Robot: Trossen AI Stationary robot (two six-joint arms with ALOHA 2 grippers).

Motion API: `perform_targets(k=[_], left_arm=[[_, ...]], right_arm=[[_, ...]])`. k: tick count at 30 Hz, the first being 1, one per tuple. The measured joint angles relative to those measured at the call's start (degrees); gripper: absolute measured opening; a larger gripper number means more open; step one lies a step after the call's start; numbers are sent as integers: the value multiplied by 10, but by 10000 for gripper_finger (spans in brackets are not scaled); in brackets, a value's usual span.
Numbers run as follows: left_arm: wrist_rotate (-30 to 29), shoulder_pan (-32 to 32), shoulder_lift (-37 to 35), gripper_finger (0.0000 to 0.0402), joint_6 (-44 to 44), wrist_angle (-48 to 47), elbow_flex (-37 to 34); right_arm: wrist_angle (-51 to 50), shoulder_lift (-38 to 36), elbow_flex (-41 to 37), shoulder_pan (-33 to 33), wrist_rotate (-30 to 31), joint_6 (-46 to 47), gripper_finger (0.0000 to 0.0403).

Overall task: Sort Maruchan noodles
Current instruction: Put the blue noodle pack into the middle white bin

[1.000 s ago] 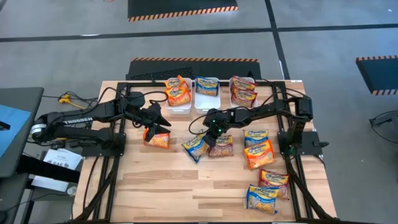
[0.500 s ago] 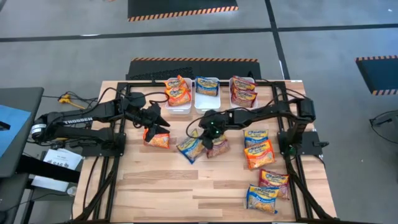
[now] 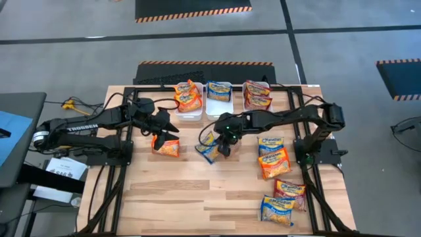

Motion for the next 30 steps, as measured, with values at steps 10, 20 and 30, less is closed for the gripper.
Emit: perform_targets(k=[10, 20, 30], left_arm=[[0, 0, 0, 164, 27, 1, 0], [0, 0, 0, 164, 27, -1, 0], [1, 0, 0, 164, 26, -1, 0]], right_arm=[[-27, 50, -1, 0, -27, 61, 8], [-6, 51, -1, 0, -26, 50, 64], [22, 51, -1, -26, 1, 47, 180]])
